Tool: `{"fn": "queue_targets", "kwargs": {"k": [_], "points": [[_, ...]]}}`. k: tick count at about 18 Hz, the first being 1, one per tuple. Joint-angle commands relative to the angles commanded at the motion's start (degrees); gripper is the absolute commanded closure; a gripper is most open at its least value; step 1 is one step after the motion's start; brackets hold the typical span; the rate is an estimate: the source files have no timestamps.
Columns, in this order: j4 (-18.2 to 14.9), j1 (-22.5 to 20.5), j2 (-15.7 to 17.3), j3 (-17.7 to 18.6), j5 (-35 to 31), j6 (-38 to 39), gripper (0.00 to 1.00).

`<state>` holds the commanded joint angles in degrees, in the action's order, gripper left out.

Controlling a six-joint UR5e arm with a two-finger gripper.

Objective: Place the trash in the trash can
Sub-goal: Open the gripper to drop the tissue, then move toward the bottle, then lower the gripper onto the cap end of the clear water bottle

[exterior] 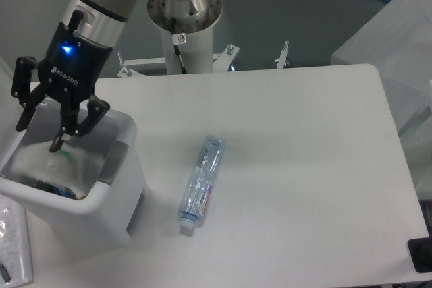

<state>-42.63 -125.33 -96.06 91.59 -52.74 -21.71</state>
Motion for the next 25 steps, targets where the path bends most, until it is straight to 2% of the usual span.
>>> {"fn": "queue_targets", "kwargs": {"k": [2,3,6,9,11,16,19,21,25], "points": [[0.0,-1.2,-0.7,-0.9,0.0,0.0,0.0],[0.1,-3.7,-1.6,-1.1,0.1,-0.1,0.0],[0.0,-10.0,-6.6,-4.0,0.4,1.0,0.0],[-0.1,-14.8,-8.3,-3.5,0.4,0.1,0.0],[-0.1,-16.8,-10.9,-3.6,0.3,-0.3,0.0],[-0.2,-17.6,-17.8,-3.4,-1.7,-3.0,0.0],[-1.5,-17.1,-21.8,-4.0,-7.4,-4.4,0.0],[-4.2,-16.8,-24.3,-5.5,-10.5,-4.9,0.0],[-12.0,-14.3,-29.2,-9.8,-14.9,-10.0,0.0]]}}
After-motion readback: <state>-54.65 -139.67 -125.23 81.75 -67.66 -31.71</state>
